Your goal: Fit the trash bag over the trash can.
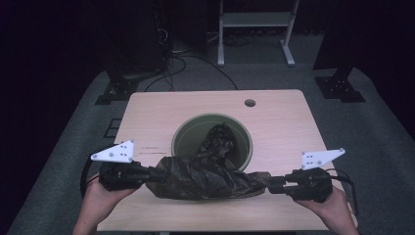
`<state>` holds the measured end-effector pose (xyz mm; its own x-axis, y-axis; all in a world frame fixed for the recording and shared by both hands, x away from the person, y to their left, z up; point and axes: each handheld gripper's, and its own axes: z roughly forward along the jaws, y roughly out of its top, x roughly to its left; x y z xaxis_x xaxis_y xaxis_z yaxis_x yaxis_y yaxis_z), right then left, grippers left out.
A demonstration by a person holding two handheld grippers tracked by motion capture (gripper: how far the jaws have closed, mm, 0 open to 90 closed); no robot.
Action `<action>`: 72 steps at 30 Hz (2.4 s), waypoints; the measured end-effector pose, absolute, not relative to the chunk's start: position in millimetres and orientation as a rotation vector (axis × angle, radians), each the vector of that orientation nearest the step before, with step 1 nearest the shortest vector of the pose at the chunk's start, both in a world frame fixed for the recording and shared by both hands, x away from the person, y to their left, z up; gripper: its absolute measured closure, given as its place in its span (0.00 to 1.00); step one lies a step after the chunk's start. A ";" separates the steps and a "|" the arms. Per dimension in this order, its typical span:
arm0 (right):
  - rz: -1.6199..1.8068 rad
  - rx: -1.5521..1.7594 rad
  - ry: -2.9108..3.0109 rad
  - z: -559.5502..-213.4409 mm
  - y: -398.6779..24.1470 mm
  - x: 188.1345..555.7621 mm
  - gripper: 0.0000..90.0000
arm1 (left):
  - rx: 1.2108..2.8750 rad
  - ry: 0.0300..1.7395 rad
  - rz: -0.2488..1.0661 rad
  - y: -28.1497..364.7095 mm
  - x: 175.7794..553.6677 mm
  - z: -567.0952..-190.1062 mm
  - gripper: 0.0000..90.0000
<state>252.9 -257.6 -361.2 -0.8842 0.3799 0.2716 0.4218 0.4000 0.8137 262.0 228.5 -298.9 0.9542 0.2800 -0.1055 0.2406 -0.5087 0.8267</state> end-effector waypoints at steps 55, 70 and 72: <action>-1.815 -0.816 -2.577 -313.5 -228.6 312.7 0.99 | 2.016 0.519 0.154 224.5 342.9 -285.6 1.00; -1.861 -0.801 -2.583 -295.6 -229.9 297.7 0.56 | 2.022 0.547 0.135 224.5 350.7 -295.3 1.00; -1.869 -0.776 -2.578 -294.6 -230.1 291.8 0.55 | 2.026 0.545 0.133 224.5 350.2 -295.3 1.00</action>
